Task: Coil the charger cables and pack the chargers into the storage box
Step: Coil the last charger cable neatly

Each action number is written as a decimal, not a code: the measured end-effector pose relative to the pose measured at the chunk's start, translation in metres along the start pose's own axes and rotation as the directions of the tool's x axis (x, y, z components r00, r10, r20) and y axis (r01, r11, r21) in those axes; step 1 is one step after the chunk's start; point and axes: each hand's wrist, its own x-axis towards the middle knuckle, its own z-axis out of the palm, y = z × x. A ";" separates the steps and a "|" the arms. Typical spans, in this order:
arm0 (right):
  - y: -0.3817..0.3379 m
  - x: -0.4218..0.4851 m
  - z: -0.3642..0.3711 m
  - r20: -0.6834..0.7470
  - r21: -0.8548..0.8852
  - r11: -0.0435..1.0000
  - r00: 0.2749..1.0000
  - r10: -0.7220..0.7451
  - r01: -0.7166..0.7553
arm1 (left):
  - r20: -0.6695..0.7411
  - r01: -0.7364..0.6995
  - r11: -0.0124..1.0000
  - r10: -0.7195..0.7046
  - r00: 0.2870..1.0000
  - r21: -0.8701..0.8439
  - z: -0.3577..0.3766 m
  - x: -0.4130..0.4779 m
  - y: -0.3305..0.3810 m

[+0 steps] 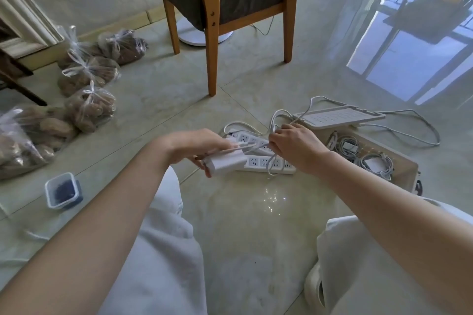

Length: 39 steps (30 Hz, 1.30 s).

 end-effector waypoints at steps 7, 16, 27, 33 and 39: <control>-0.041 0.015 -0.012 0.202 0.253 0.932 0.956 0.212 -0.260 | -0.389 0.172 0.938 -0.044 0.920 0.301 -0.005 0.020 -0.022; -0.104 0.000 -0.014 0.250 0.522 0.747 0.911 0.328 -0.412 | -0.575 0.132 0.981 -0.026 0.818 0.144 0.021 0.033 -0.007; -0.107 -0.018 0.003 0.352 0.531 0.806 0.933 0.070 -0.261 | -0.373 -0.262 0.403 -0.229 0.899 -0.877 0.011 0.036 0.005; -0.086 -0.017 0.010 0.398 0.469 0.847 0.916 0.051 -0.250 | -0.239 -0.201 0.212 -0.175 0.955 -0.956 0.019 0.034 0.008; -0.079 -0.006 0.009 0.268 0.660 0.711 0.960 0.077 -0.242 | -0.248 -0.222 0.324 -0.041 0.968 -0.920 0.020 0.040 0.015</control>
